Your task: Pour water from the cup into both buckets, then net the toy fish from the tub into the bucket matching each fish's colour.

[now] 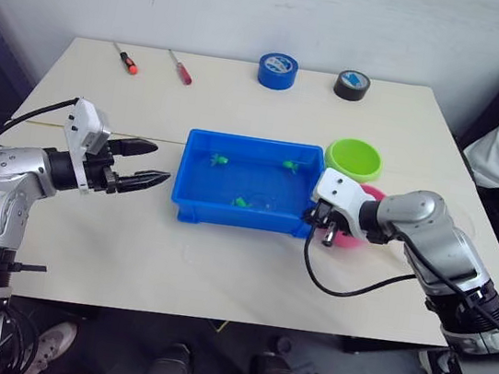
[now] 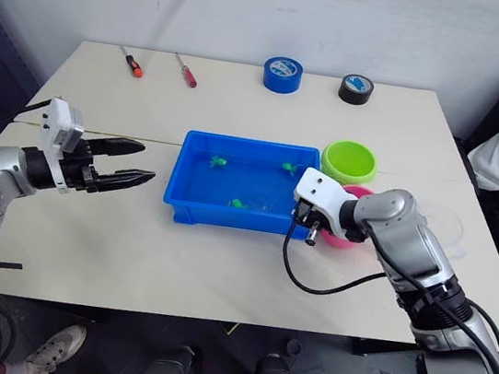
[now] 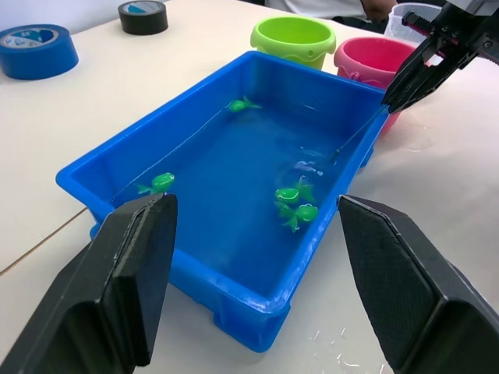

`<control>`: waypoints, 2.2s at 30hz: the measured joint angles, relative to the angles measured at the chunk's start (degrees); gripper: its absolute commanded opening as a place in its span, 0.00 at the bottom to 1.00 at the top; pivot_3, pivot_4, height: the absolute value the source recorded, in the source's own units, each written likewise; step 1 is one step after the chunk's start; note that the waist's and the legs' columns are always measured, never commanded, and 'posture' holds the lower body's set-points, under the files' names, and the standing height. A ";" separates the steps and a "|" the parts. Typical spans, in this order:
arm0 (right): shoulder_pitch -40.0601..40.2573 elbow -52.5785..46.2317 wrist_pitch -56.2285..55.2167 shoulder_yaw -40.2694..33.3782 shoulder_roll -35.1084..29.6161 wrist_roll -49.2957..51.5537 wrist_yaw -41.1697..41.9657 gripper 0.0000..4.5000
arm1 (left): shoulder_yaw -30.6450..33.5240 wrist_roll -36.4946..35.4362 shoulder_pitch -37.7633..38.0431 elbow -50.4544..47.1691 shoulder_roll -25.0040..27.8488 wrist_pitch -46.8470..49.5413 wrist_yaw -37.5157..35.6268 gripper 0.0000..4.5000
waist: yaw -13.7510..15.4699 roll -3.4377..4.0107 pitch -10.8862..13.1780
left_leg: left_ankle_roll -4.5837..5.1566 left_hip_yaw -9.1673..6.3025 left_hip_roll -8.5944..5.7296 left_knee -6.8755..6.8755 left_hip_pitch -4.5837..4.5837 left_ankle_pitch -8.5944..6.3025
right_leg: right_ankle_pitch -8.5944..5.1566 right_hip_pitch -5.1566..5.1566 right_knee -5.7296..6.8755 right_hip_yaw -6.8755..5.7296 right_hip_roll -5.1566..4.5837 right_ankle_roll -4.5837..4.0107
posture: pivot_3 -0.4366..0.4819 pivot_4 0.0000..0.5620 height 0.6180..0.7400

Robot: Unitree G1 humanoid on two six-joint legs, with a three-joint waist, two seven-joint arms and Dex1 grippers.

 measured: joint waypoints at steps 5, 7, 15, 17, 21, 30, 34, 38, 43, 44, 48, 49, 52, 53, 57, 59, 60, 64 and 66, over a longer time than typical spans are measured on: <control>-0.70 -0.23 4.87 -0.83 3.41 2.31 -1.67 0.00 | 0.59 -0.71 0.47 -1.12 0.32 0.55 0.22 0.80 | -0.01 0.00 0.00 | 0.00 -0.02 0.01 -0.02 0.00 0.00 | 0.00 0.00 0.00 -0.01 0.00 0.00 | 0.48 0.27 0.95; -0.71 -0.23 7.33 -2.24 5.08 3.46 -3.09 0.00 | 0.63 -1.12 0.88 -1.28 0.47 0.83 0.31 0.80 | 0.00 0.00 0.00 | 0.00 -0.02 0.00 -0.03 0.00 0.00 | 0.00 -0.01 -0.01 -0.01 -0.02 0.00 | 0.48 0.27 0.95; -0.96 0.11 11.90 -6.81 9.30 7.00 -9.19 0.00 | 0.66 -1.24 1.41 -1.28 1.01 1.25 0.60 0.80 | 0.05 0.00 0.00 | -0.01 -0.02 -0.01 -0.11 -0.01 -0.01 | 0.00 -0.03 -0.06 -0.02 -0.04 0.00 | 0.48 0.27 0.95; -1.28 0.18 11.91 -7.10 9.30 7.32 -9.82 0.00 | 0.65 -1.24 1.38 -1.27 1.04 1.27 0.57 0.80 | 0.02 0.00 0.00 | -0.01 -0.01 -0.01 -0.15 -0.01 -0.01 | 0.00 -0.04 -0.09 -0.01 -0.04 -0.01 | 0.48 0.27 0.95; -1.32 0.14 12.48 -7.43 9.23 8.63 -10.68 0.00 | 0.64 -1.24 1.27 -1.23 1.28 1.27 0.35 0.80 | -0.02 0.00 0.00 | -0.01 0.01 -0.01 -0.28 -0.02 0.00 | -0.01 -0.13 -0.10 0.01 -0.04 -0.01 | 0.48 0.27 0.95; 2.55 -5.81 15.81 -14.42 6.42 14.63 -11.11 0.00 | 0.42 -1.46 -0.21 -0.62 2.85 1.52 -1.62 0.80 | 0.25 0.00 0.00 | -0.03 0.10 0.00 -0.21 -0.66 0.03 | -0.01 -0.87 0.10 0.09 0.00 -0.02 | 0.48 0.27 0.95; 6.16 -9.30 15.69 -17.36 5.01 17.87 -11.07 0.00 | -0.96 -1.45 -2.79 0.89 2.71 1.46 -3.17 0.80 | 0.58 0.00 0.00 | -0.04 0.04 -0.02 -0.06 -0.85 0.04 | -0.01 -0.98 0.17 0.02 0.02 -0.02 | 0.48 0.27 0.95; 10.77 -12.61 14.55 -23.29 1.98 21.29 -10.20 0.00 | -3.30 -1.02 -5.79 2.73 2.51 0.50 -5.63 0.80 | 0.80 0.00 0.00 | 0.03 0.04 -0.11 0.01 -0.87 0.01 | -0.01 -0.89 0.09 -0.02 0.07 -0.02 | 0.48 0.27 0.95; 13.16 -14.41 13.74 -31.63 -0.88 24.33 -11.43 0.00 | -6.16 0.24 -11.38 7.77 0.69 -1.84 -7.30 0.80 | 0.66 0.00 0.00 | 0.06 0.05 -0.11 0.06 -0.85 0.02 | -0.01 -0.86 0.14 0.00 0.11 -0.01 | 0.48 0.27 0.95; 13.01 -14.21 13.72 -32.73 -1.20 24.48 -12.14 0.00 | -6.65 0.47 -12.03 8.51 0.39 -2.34 -7.55 0.80 | 0.54 0.00 0.00 | 0.05 0.07 -0.09 0.05 -0.83 0.02 | -0.01 -0.86 0.17 0.03 0.11 -0.01 | 0.48 0.27 0.95; 9.95 -9.68 12.31 -34.17 -1.86 23.44 -16.61 0.00 | -8.16 1.58 -14.14 11.91 -1.29 -4.26 -8.31 0.80 | 0.13 0.00 0.00 | 0.03 0.09 -0.02 0.06 -0.81 0.04 | -0.01 -0.89 0.24 0.04 0.13 -0.01 | 0.48 0.27 0.95; 8.66 -7.09 11.19 -33.88 -1.85 22.43 -18.04 0.00 | -8.81 1.93 -15.04 13.05 -1.91 -4.81 -8.59 0.80 | 0.21 0.00 0.00 | 0.03 0.09 -0.04 0.10 -0.81 0.05 | -0.01 -0.90 0.28 0.04 0.14 -0.01 | 0.48 0.27 0.95; 5.51 -0.27 7.52 -33.38 -1.84 19.47 -21.27 0.00 | -9.70 2.85 -17.25 15.12 -2.79 -5.87 -9.14 0.80 | 0.35 0.00 0.00 | 0.04 0.12 -0.09 0.09 -0.84 0.07 | -0.01 -0.93 0.27 0.05 0.17 -0.01 | 0.48 0.27 0.95; 4.60 2.39 5.90 -33.02 -1.84 18.35 -22.25 0.00 | -9.69 3.13 -17.74 15.38 -2.78 -6.22 -9.28 0.80 | 0.33 0.00 0.00 | 0.05 0.13 -0.09 0.09 -0.84 0.07 | -0.01 -0.93 0.26 0.06 0.16 -0.01 | 0.48 0.27 0.95; 3.34 8.40 1.82 -30.94 -1.53 15.94 -23.97 0.00 | -9.64 3.41 -17.65 15.43 -2.63 -6.76 -9.71 0.80 | 0.32 0.00 0.00 | 0.05 0.17 -0.09 0.09 -0.87 0.07 | -0.01 -0.97 0.27 0.09 0.16 -0.01 | 0.48 0.27 0.95; 3.30 10.32 0.22 -30.77 -1.66 15.37 -23.99 0.00 | -9.45 3.41 -16.74 15.10 -1.95 -6.70 -9.75 0.80 | 0.32 0.01 0.00 | 0.05 0.18 -0.09 0.09 -0.87 0.07 | -0.01 -0.97 0.28 0.10 0.16 -0.01 | 0.48 0.27 0.95; 3.31 10.85 -0.13 -30.77 -1.87 15.13 -23.92 0.00 | -9.38 3.41 -16.32 15.07 -1.67 -6.67 -9.74 0.80 | 0.33 0.01 0.00 | 0.05 0.18 -0.09 0.09 -0.86 0.07 | -0.01 -0.97 0.29 0.10 0.16 -0.01 | 0.48 0.27 0.95; 4.45 11.25 -1.80 -30.78 -3.54 14.88 -23.18 0.00 | -9.07 3.39 -15.52 15.00 -1.37 -6.63 -9.65 0.80 | 0.57 0.01 0.00 | 0.05 0.16 -0.09 0.11 -0.87 0.07 | -0.01 -0.97 0.30 0.08 0.17 -0.01 | 0.48 0.27 0.95; 5.82 11.17 -2.31 -30.81 -4.61 14.62 -22.72 0.00 | -8.93 3.39 -15.52 14.97 -1.20 -6.63 -9.59 0.80 | 0.62 0.00 0.00 | 0.06 0.17 -0.11 0.12 -0.87 0.07 | -0.01 -0.96 0.30 0.08 0.17 -0.01 | 0.48 0.27 0.95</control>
